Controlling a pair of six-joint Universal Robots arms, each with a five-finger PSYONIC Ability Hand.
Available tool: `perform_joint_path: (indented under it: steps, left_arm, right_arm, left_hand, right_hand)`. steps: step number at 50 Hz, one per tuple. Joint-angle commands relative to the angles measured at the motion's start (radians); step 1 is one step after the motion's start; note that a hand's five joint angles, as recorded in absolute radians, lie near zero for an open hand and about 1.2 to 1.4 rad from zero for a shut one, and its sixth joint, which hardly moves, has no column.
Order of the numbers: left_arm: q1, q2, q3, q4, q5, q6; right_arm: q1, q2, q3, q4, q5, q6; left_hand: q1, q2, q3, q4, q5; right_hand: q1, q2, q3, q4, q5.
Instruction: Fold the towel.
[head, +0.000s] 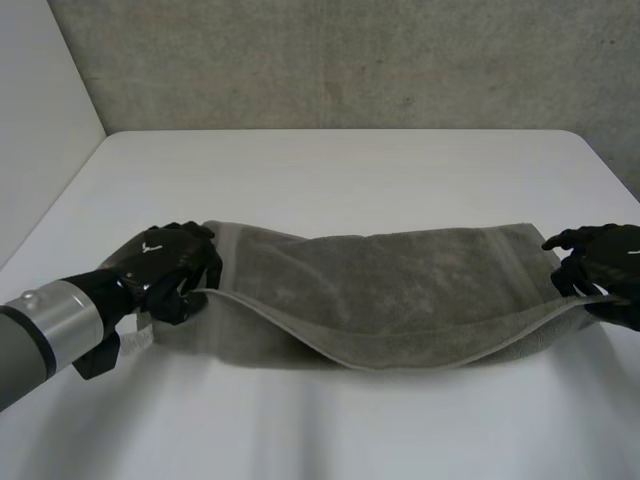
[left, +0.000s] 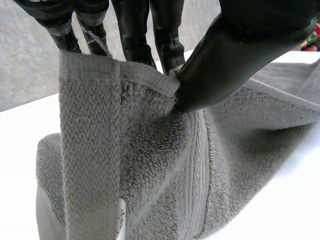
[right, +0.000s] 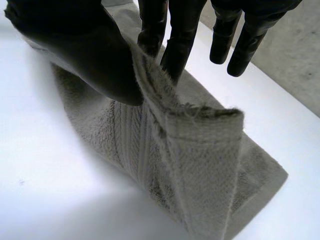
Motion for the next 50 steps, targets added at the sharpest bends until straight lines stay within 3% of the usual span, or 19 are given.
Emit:
perform_joint_path:
  steps: [1,9,11,16,28,38,50]
  left_arm:
    - [0.000,-0.105,0.091,-0.013,-0.005,0.060]
    - [-0.010,-0.256,0.239,-0.021,-0.017,0.062]
    - [-0.026,-0.314,0.311,-0.020,-0.028,0.059]
    - [-0.040,-0.377,0.411,-0.018,-0.071,0.054]
    - [-0.060,-0.533,0.586,0.000,-0.112,0.050]
    - [-0.079,-0.616,0.626,0.083,-0.115,0.051]
    - [-0.083,-0.658,0.672,0.181,-0.192,0.056]
  right_arm:
    - [0.017,0.082,-0.098,0.018,-0.007,0.027]
    - [0.125,0.231,-0.325,-0.085,0.042,0.250]
    - [0.164,0.277,-0.414,-0.157,0.117,0.349]
    - [0.235,0.335,-0.521,-0.255,0.224,0.437]
    - [0.325,0.406,-0.621,-0.504,0.263,0.665]
    - [0.362,0.484,-0.629,-0.616,0.311,0.710]
    - [0.388,0.562,-0.664,-0.726,0.346,0.748]
  left_hand:
    - [0.081,0.060,-0.043,-0.050,0.064]
    - [0.081,0.060,-0.043,-0.050,0.064]
    - [0.081,0.060,-0.043,-0.050,0.064]
    - [0.081,0.060,-0.043,-0.050,0.064]
    - [0.081,0.060,-0.043,-0.050,0.064]
    - [0.081,0.060,-0.043,-0.050,0.064]
    - [0.081,0.060,-0.043,-0.050,0.064]
  right_hand:
    - [0.098,0.091,-0.007,-0.060,0.070]
    - [0.098,0.091,-0.007,-0.060,0.070]
    - [0.098,0.091,-0.007,-0.060,0.070]
    - [0.098,0.091,-0.007,-0.060,0.070]
    - [0.098,0.091,-0.007,-0.060,0.070]
    - [0.098,0.091,-0.007,-0.060,0.070]
    - [0.098,0.091,-0.007,-0.060,0.070]
